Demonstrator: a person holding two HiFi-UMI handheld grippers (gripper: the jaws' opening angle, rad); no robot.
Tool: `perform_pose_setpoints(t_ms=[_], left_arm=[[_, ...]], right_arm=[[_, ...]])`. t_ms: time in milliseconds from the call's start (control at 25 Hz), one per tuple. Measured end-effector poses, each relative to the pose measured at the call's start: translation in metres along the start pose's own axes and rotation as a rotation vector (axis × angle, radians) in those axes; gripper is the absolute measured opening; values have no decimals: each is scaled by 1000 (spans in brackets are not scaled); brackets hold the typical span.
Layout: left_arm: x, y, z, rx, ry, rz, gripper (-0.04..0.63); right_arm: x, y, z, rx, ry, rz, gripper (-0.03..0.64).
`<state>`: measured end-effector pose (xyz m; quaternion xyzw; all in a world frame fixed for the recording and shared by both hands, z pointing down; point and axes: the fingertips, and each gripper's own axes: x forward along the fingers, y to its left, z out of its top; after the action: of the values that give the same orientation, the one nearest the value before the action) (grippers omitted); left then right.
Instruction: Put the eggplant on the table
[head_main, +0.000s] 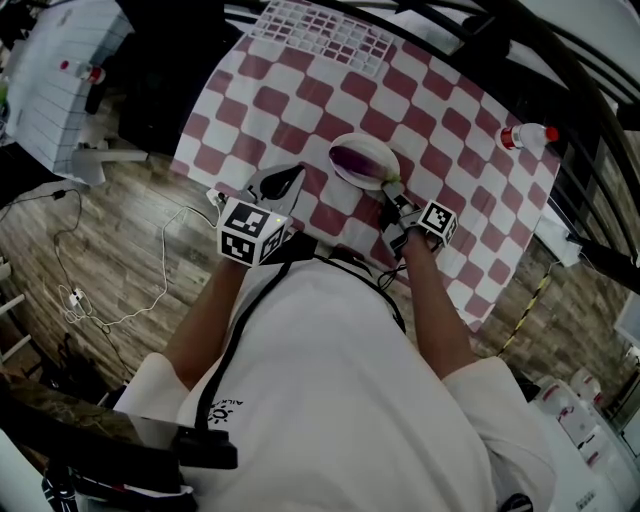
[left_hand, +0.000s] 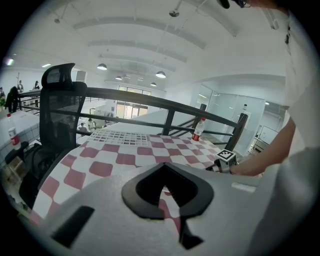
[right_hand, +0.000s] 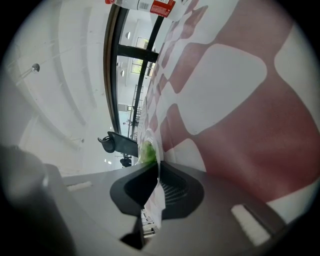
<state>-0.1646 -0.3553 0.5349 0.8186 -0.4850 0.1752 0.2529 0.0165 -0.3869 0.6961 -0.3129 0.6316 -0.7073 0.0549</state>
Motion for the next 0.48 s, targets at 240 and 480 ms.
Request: perform_pose_setpoints(t_ms=[240,480], left_arm=[[0,3,-2,2,0,-21,3],[-1,3,-1,11,-2,-45,3]], right_arm=[[1,-8,-2,21,-18,-50,28],[1,-12,-2,34,-62,-113,38]])
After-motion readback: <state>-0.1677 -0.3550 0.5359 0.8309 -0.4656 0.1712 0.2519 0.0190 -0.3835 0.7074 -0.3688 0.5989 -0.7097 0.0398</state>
